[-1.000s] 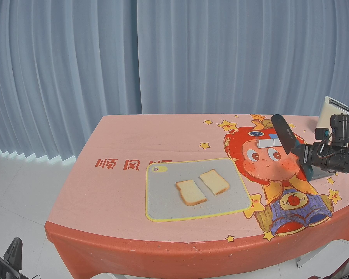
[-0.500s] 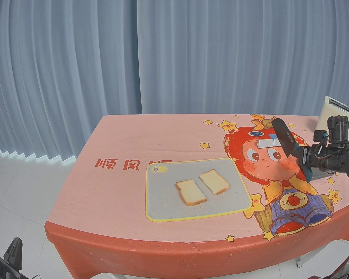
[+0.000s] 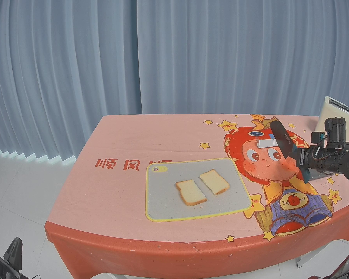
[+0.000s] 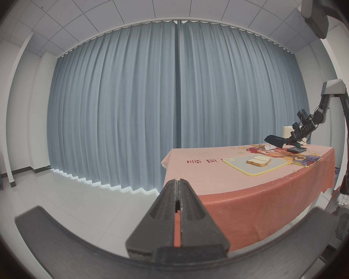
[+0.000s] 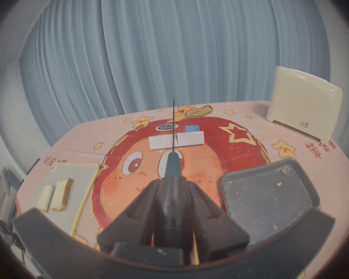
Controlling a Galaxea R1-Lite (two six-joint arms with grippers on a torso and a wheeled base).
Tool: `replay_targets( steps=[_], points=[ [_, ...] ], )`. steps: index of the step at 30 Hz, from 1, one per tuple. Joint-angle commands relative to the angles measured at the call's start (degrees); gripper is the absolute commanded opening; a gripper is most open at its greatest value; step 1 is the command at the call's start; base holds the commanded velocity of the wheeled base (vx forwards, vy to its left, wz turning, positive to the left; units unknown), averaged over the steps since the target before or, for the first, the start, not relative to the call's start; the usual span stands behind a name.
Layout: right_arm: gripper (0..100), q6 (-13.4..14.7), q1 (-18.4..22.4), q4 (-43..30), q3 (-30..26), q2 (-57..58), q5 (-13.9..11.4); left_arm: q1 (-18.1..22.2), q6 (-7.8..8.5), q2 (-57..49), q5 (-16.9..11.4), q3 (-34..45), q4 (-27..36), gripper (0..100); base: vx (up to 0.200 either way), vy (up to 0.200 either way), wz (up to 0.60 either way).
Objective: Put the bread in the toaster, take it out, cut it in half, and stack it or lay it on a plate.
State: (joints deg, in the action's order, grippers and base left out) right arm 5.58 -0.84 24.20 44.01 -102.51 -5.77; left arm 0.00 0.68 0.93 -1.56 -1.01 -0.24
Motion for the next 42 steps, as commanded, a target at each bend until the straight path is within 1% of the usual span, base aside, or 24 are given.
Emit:
replay_targets(
  steps=[1, 5, 34, 42],
  points=[
    [0, 0.0, 0.1, 1.2, -0.3, -1.2, 0.0, 0.0, 0.02, -0.9, 0.0, 1.0, 0.0, 0, 0.000, 0.000, 0.00],
    [0, 0.0, 0.1, 2.3, -0.4, -2.3, 0.1, 0.0, 0.02, -0.9, 0.1, 1.0, 0.0, 0, 0.000, 0.000, 0.00],
    [0, 0.0, -0.1, 2.3, -0.2, -2.9, 0.1, 0.0, 0.02, -0.9, 0.0, 1.0, 0.0, 0, 0.000, 0.000, 0.00],
    [0, 0.0, -0.2, 2.2, -0.2, -3.2, 0.5, 0.0, 0.02, -0.9, 0.0, 1.0, 0.0, 0, 0.000, 0.000, 0.00]
  ],
)
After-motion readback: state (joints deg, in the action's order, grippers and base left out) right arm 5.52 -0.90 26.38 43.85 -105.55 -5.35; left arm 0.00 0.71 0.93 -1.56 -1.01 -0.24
